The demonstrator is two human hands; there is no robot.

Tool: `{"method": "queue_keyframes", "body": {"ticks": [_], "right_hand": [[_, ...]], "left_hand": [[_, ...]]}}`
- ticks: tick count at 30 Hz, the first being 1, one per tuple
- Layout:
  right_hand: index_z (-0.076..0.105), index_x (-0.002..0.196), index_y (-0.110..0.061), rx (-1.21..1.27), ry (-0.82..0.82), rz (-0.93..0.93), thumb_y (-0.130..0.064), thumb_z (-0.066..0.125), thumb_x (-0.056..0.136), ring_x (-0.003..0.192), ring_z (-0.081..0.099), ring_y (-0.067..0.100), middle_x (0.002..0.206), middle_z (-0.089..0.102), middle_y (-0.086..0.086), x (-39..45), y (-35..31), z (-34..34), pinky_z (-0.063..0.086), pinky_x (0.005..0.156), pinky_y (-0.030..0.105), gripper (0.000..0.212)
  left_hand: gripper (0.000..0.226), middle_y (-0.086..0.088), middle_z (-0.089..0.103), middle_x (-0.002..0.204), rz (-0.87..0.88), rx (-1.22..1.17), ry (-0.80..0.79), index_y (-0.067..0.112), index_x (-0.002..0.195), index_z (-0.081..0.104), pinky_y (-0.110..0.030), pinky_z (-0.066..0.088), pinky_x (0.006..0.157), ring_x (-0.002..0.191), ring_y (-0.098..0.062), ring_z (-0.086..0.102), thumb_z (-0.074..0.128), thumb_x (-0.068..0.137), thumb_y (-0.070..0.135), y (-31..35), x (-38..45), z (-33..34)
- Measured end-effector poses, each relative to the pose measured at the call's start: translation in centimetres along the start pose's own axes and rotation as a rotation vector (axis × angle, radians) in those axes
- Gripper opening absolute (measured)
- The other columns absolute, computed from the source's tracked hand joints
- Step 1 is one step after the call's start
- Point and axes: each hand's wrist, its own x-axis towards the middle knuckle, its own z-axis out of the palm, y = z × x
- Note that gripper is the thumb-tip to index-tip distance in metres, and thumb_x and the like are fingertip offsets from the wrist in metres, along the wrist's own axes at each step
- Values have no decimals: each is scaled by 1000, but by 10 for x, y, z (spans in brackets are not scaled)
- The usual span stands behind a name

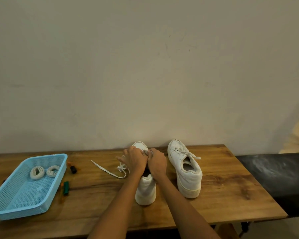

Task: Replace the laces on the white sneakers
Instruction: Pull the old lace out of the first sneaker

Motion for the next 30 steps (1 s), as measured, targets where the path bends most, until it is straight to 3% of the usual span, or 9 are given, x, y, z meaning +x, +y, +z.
{"method": "queue_keyframes", "body": {"ticks": [5, 9, 11, 14, 18, 23, 25, 27, 30], "right_hand": [[63, 102, -10, -42, 17, -33, -28, 34, 102, 90, 62, 20, 100, 68, 6, -2, 0, 0, 43, 72, 26, 34], [63, 105, -12, -48, 0, -43, -28, 35, 101, 91, 62, 20, 101, 68, 5, -2, 1, 0, 49, 76, 30, 33], [62, 108, -11, -50, -4, -46, -28, 34, 102, 92, 62, 20, 103, 68, 5, -2, 0, -1, 49, 77, 30, 33], [62, 110, -11, -52, -6, -51, -27, 33, 102, 93, 62, 20, 104, 67, 5, -2, 1, -3, 47, 76, 28, 34], [61, 111, -11, -59, -11, -56, -28, 34, 102, 94, 62, 20, 104, 67, 5, -3, 0, -3, 49, 77, 30, 34], [63, 105, -10, -48, -16, -46, -26, 34, 101, 92, 62, 20, 101, 67, 5, -3, -1, -4, 43, 71, 27, 32], [63, 100, -10, -19, -20, -26, -25, 35, 101, 89, 61, 20, 98, 68, 6, -4, -2, -3, 41, 69, 27, 32], [63, 95, -10, 53, -18, 16, -24, 35, 100, 83, 60, 19, 94, 68, 6, -3, -1, -3, 44, 71, 30, 32], [64, 96, -11, 39, -15, 23, -26, 35, 101, 84, 61, 17, 95, 68, 5, -3, -1, -2, 44, 70, 27, 33]], "left_hand": [[14, -6, 63, 108, 8, -474, 293, 8, 89, 70, -47, 32, 101, 102, -26, 57, 57, 89, 15, -8, 3, 4], [24, -23, 62, 109, -424, -1015, 534, -7, 105, 62, -31, 40, 79, 99, -37, 58, 45, 96, 7, -20, 0, -19], [30, -20, 61, 113, -591, -1042, 529, -3, 113, 59, -35, 42, 81, 104, -36, 57, 40, 98, 15, -36, 4, -16], [36, -19, 55, 127, -642, -909, 392, 3, 126, 50, -45, 42, 95, 116, -39, 49, 49, 94, 21, -54, 10, -9], [86, -25, 29, 147, -757, -801, 205, -2, 148, 0, -49, 26, 107, 134, -41, 27, 56, 92, 29, -45, 11, -21], [89, -19, 3, 156, -634, -570, 39, 0, 148, -3, -56, 15, 112, 143, -37, 4, 57, 88, 27, -12, 3, -24], [77, -17, 23, 152, -459, -447, -30, 6, 146, 21, -54, 24, 109, 140, -37, 21, 61, 86, 32, -4, -2, -15], [42, -11, 55, 127, -170, -385, -98, 13, 123, 53, -42, 44, 95, 121, -32, 49, 60, 86, 32, 0, -6, -6], [26, -5, 65, 114, -46, -310, -102, 17, 109, 65, -32, 44, 85, 109, -26, 56, 56, 90, 31, -1, -9, -8]]}}
